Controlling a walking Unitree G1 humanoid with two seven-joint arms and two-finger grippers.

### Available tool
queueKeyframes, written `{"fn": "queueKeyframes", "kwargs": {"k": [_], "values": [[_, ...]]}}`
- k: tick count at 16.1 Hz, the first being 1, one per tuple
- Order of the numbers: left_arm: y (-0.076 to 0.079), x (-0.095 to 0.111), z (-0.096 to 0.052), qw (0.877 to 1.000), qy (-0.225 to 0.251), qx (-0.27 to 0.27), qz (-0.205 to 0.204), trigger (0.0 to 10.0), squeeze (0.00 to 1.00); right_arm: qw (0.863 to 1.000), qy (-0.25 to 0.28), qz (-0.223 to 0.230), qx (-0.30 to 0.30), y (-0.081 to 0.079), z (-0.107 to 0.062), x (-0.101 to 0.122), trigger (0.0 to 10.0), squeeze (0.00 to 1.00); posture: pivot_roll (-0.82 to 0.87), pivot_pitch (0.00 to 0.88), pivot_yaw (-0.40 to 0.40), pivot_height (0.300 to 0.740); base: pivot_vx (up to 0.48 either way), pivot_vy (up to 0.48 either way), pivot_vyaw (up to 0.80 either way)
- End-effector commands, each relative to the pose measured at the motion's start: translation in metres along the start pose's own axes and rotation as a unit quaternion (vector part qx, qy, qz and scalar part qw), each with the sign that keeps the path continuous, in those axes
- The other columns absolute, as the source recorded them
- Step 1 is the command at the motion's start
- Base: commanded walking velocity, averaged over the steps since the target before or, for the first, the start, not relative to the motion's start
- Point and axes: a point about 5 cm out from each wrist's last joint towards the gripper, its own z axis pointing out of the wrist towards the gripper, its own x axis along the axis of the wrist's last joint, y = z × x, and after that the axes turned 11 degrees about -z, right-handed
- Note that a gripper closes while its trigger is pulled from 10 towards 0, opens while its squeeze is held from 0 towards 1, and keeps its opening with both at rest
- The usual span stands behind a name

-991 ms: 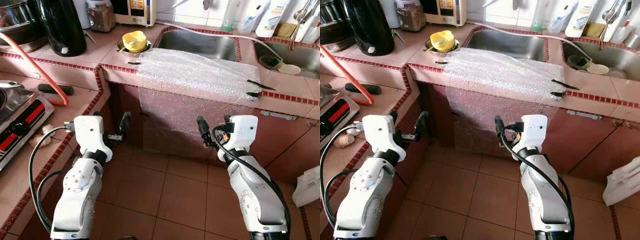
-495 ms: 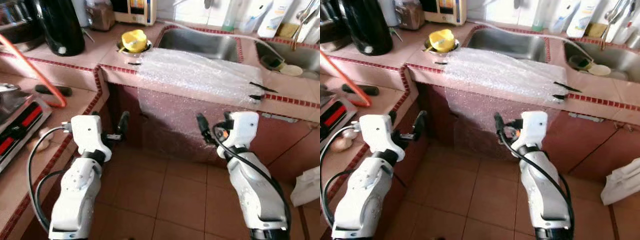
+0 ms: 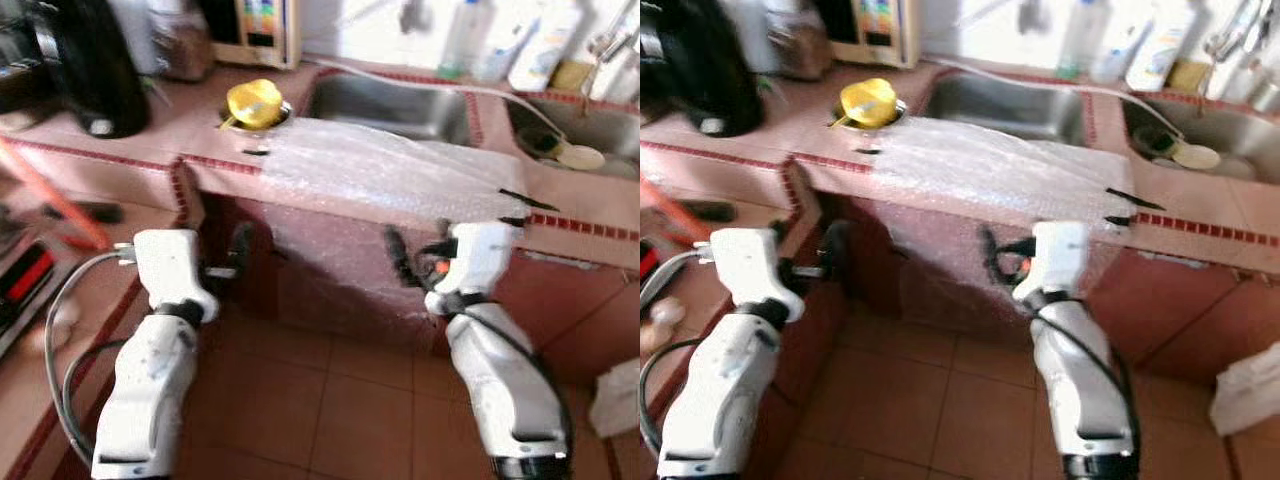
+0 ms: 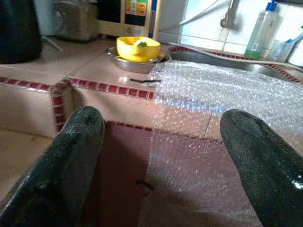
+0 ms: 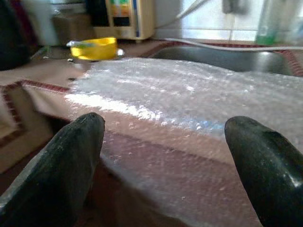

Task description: Kitchen organization

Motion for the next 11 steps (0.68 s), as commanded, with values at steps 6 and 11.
{"fn": "queueKeyframes", "kwargs": {"k": [6, 11], "values": [[0.0096, -0.0027, 0.0025, 1.0, -0.005, -0.02, -0.003, 10.0, 0.0, 0.999, 0.003, -0.023, -0.025, 0.0145, -0.0003, 0.0007, 10.0, 0.0, -0.01, 0.087, -0.034, 0.74, 0.421, 0.0, 0.0], [0.0105, -0.0037, 0.0027, 1.0, -0.006, -0.022, -0.002, 10.0, 0.0, 0.999, 0.004, -0.03, -0.026, 0.0152, 0.0, 0.0, 10.0, 0.0, -0.01, 0.082, -0.035, 0.74, 0.42, 0.0, 0.0]]}}
